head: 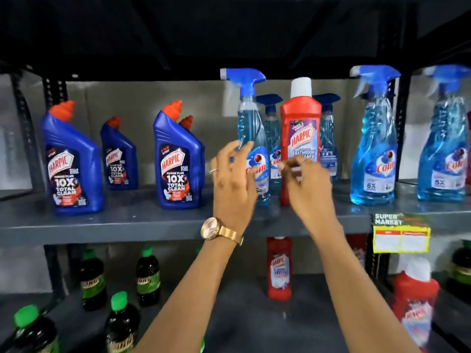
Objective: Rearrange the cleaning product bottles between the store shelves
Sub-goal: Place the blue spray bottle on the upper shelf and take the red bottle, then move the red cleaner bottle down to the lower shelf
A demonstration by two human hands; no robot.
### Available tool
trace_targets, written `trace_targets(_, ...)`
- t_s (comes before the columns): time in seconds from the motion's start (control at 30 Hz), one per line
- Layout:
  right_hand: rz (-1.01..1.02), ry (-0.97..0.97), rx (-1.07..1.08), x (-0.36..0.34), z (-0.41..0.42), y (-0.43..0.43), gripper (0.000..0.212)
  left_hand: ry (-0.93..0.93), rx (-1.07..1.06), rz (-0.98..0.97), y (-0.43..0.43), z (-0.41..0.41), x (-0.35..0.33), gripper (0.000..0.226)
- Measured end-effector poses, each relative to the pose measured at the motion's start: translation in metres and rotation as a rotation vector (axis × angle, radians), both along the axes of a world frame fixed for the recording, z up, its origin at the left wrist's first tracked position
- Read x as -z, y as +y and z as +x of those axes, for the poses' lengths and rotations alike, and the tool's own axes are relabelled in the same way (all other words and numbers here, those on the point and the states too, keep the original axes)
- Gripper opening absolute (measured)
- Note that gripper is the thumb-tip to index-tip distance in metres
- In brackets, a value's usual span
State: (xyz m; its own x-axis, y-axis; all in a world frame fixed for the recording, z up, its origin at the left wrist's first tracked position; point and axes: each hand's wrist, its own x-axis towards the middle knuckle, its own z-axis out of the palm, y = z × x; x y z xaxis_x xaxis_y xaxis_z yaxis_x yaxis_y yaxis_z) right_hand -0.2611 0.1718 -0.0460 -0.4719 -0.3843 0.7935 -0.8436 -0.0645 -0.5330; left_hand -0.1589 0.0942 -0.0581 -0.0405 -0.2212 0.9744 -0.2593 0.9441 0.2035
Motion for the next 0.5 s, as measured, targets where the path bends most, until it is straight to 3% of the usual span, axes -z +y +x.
trace_targets(0.07,-0.142,0.031,0.090,-0.010,-0.015,0.005,0.028,-0.079,0.119,-0.059,0.010,-0.017,-0.004,0.039)
trace_targets(0.13,-0.151,-0.070,0.070,-0.019,-0.036,0.000,0.041,-0.212,0.241,0.084,0.019,-0.037,-0.012,0.044)
trace_targets(0.23,-0.067,-0.398,-0.226,-0.025,-0.056,-0.015,0.045,-0.308,0.333,0.385,0.027,-0.063,-0.019,0.059)
trace_targets(0.3,-0.031,-0.515,-0.341,-0.021,-0.064,-0.021,0.044,-0.280,0.412,0.518,0.030,-0.073,-0.021,0.062)
trace_targets(0.5,-0.070,-0.408,-0.376,-0.009,-0.067,-0.006,0.042,-0.158,0.403,0.543,0.040,-0.065,-0.017,0.052)
